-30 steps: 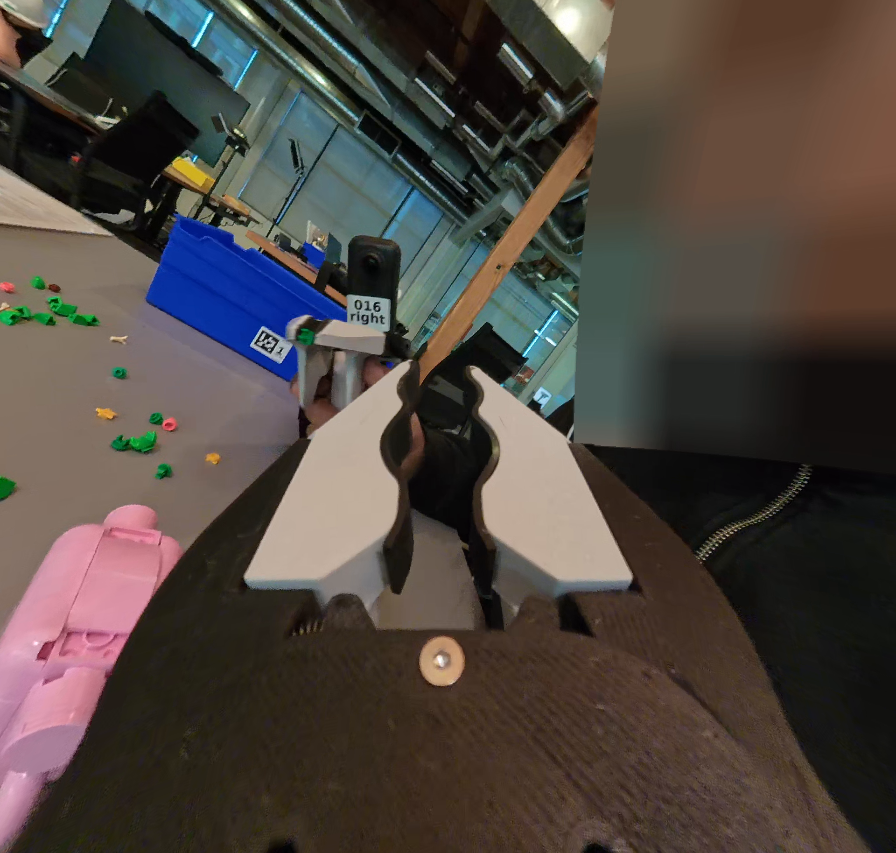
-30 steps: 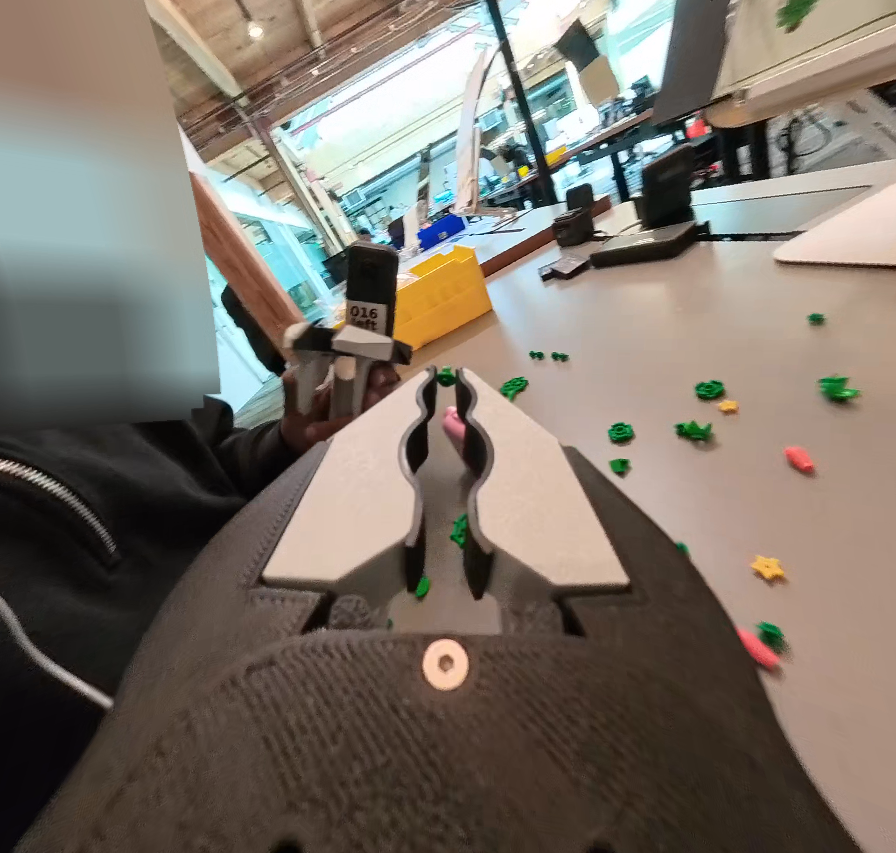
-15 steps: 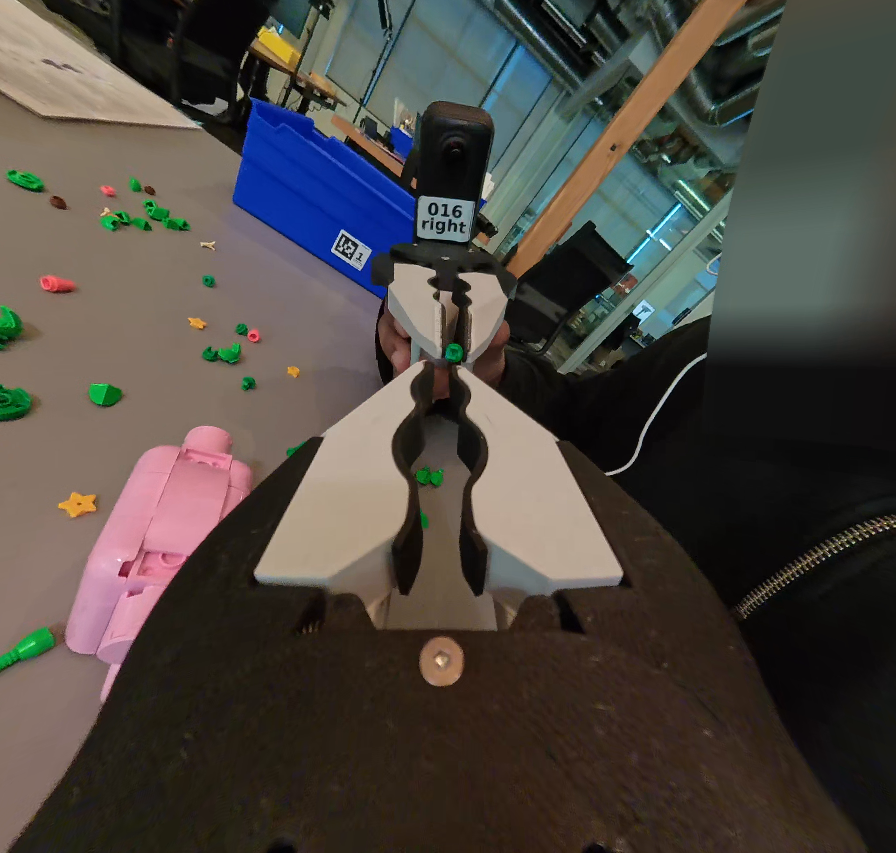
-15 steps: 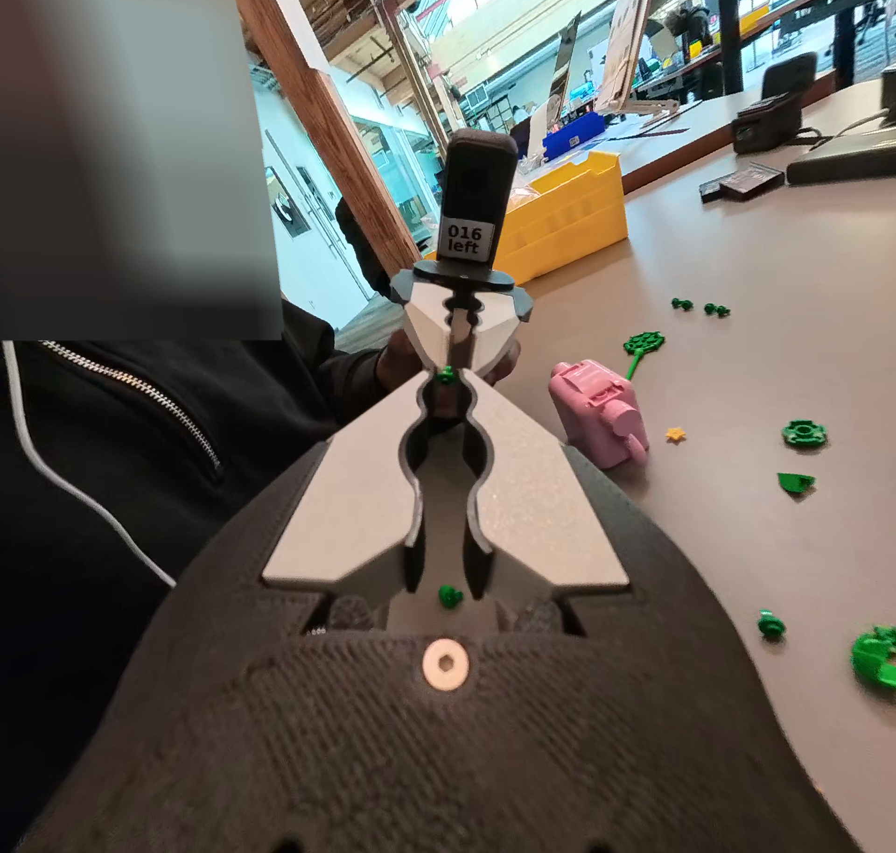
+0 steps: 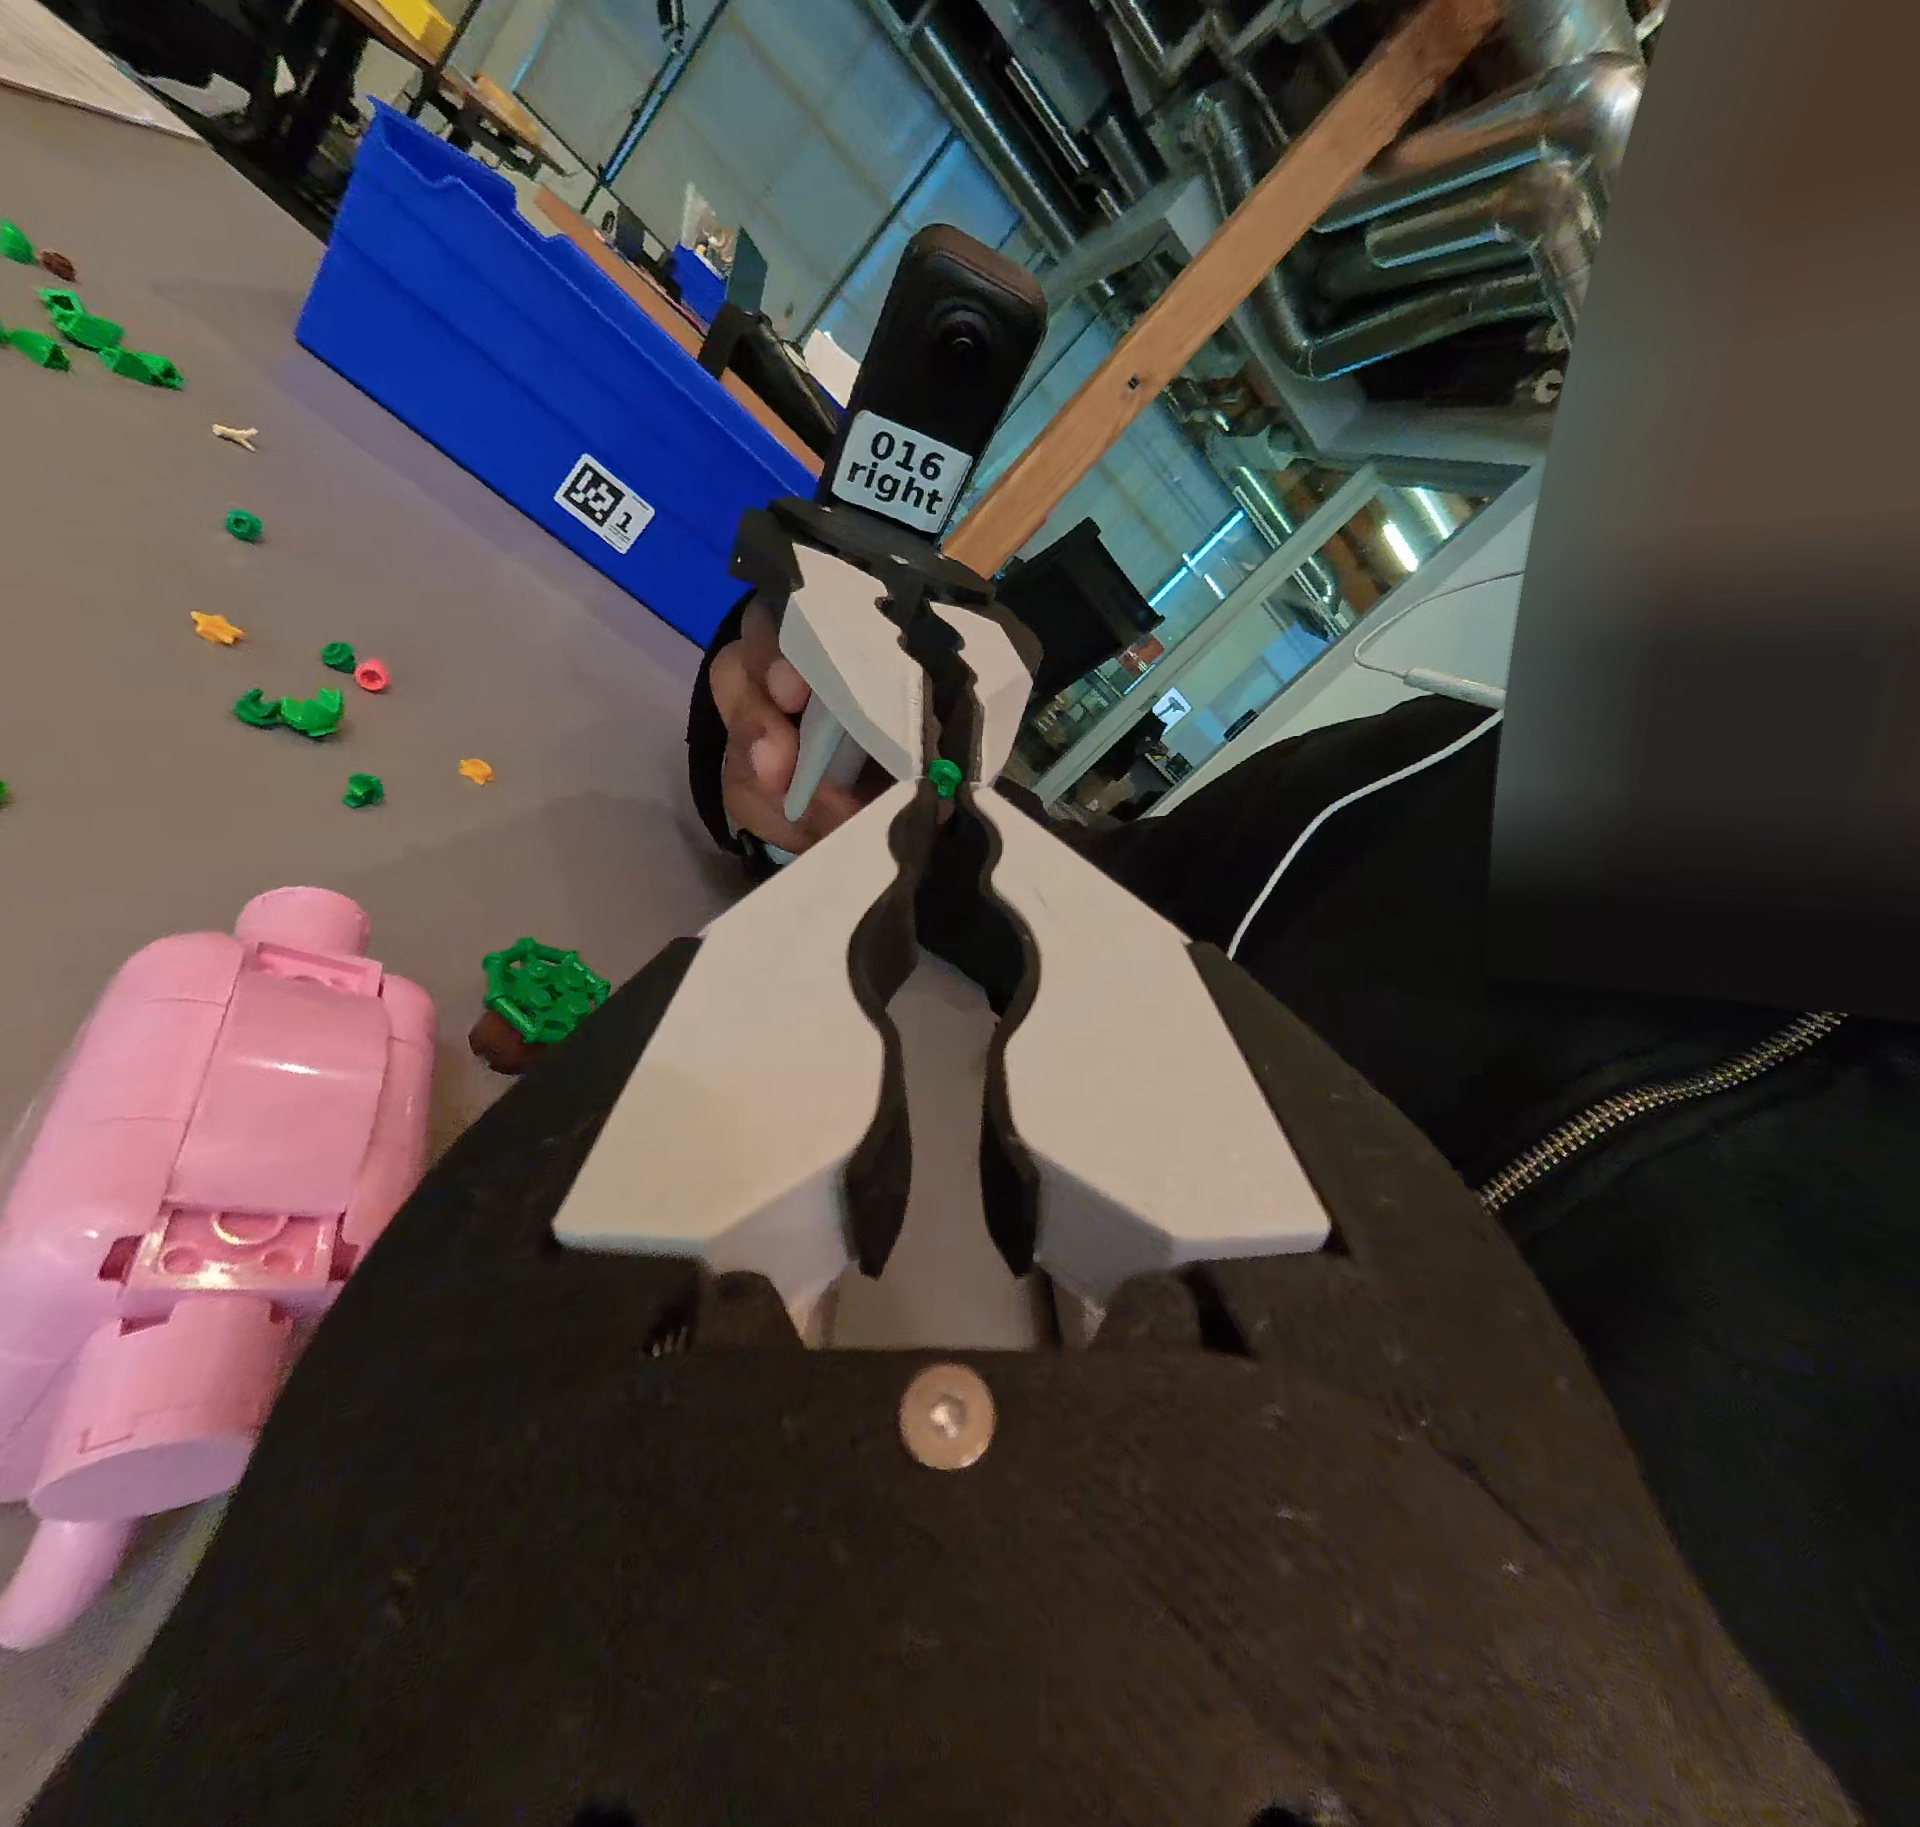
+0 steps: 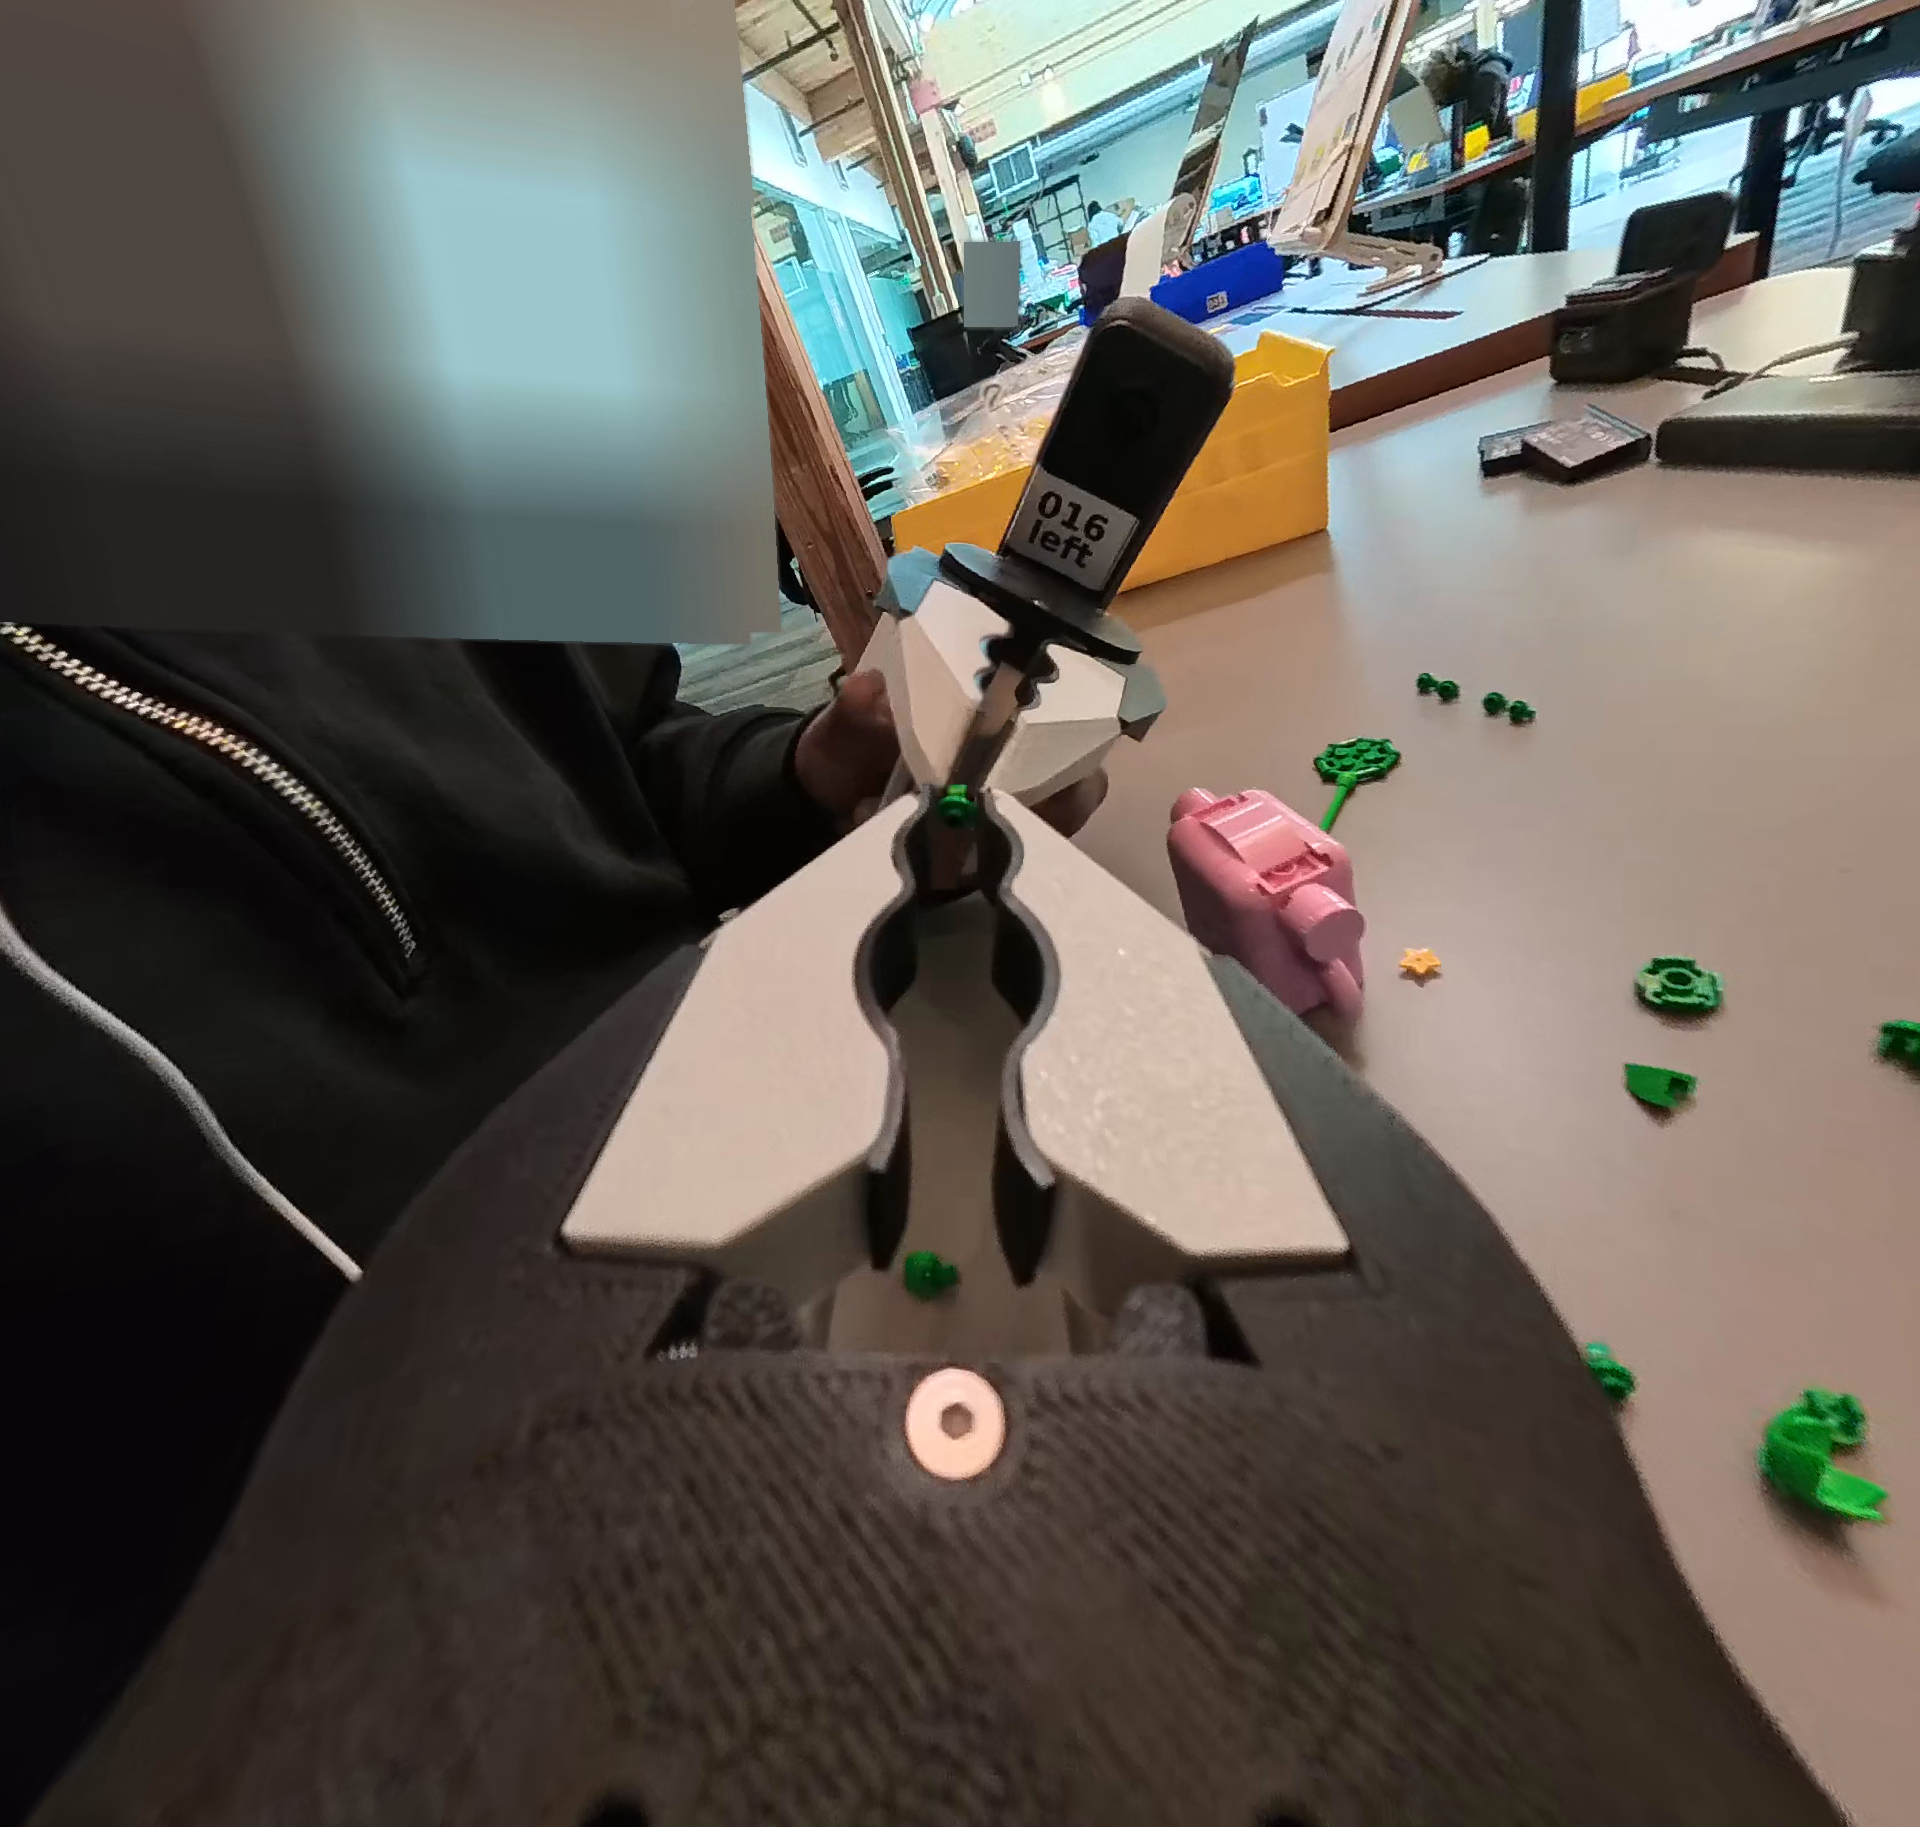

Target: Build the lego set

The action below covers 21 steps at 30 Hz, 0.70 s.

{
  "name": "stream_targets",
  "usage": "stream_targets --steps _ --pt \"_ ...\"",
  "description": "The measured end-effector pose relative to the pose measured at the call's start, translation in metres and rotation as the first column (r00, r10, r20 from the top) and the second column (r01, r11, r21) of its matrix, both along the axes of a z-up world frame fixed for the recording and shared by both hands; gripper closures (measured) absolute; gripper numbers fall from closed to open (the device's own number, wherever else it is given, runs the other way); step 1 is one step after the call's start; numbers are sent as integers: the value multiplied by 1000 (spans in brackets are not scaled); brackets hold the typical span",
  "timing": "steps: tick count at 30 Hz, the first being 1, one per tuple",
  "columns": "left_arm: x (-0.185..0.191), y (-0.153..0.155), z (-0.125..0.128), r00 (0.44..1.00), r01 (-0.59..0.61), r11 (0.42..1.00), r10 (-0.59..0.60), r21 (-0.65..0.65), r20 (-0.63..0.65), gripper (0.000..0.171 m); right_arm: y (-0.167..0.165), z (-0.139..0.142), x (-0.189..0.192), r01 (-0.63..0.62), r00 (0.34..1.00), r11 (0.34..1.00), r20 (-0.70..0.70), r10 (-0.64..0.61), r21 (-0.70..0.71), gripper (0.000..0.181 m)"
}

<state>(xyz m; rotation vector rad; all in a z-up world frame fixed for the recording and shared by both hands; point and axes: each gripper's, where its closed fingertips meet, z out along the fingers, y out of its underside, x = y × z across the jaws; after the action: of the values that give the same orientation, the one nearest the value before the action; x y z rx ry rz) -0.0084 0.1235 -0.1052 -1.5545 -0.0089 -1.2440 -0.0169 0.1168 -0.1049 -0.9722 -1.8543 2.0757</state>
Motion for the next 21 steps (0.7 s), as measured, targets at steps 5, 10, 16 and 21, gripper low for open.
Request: stream_targets --steps 5,10,16,21 --pt "-2 0 1 1000 2 1000 -2 2 23 171 -1 -3 -2 10 1000 1000 2 -10 21 176" --pt "-4 0 0 1000 -3 1000 3 -5 27 171 -1 -5 -4 28 1000 999 2 -28 42 176" --pt "-5 2 -7 999 -6 999 7 -47 31 166 4 -12 -9 123 991 972 -68 -111 199 176" --pt "-5 5 -16 1000 -16 996 17 -88 8 161 2 -20 -12 240 962 867 -225 -153 437 176"
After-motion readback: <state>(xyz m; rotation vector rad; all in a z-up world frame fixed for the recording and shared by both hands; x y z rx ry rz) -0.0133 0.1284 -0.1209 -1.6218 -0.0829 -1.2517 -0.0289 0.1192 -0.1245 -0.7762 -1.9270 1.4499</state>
